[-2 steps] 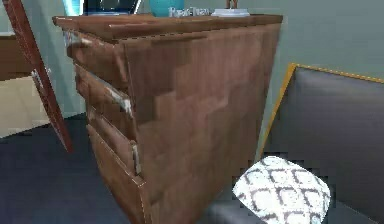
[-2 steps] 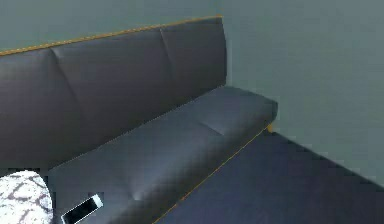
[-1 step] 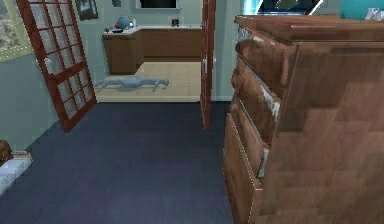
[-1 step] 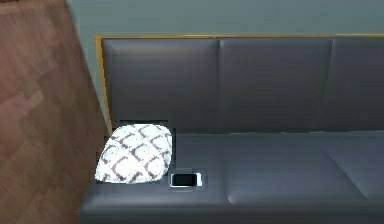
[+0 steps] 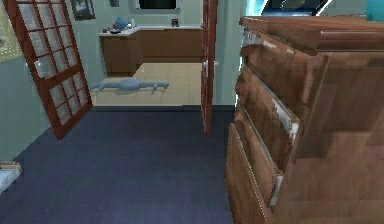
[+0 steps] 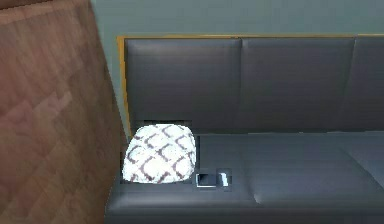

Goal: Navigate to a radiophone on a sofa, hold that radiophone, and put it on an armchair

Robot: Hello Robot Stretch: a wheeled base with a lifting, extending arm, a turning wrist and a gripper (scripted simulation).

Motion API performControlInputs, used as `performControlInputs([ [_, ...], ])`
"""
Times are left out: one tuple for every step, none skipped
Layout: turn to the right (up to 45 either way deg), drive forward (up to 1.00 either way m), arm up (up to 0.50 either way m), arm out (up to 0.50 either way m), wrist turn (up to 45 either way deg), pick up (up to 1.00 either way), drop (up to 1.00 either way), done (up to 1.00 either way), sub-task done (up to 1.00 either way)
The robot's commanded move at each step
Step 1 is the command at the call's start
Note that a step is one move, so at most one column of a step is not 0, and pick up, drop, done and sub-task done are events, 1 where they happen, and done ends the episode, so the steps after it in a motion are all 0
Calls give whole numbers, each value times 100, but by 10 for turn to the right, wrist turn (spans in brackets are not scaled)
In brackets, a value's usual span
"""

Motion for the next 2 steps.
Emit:
performControlInputs([
  [0,0,50,0,0,0,0,0,0],
  [0,0,4,0,0,0,0,0,0],
])
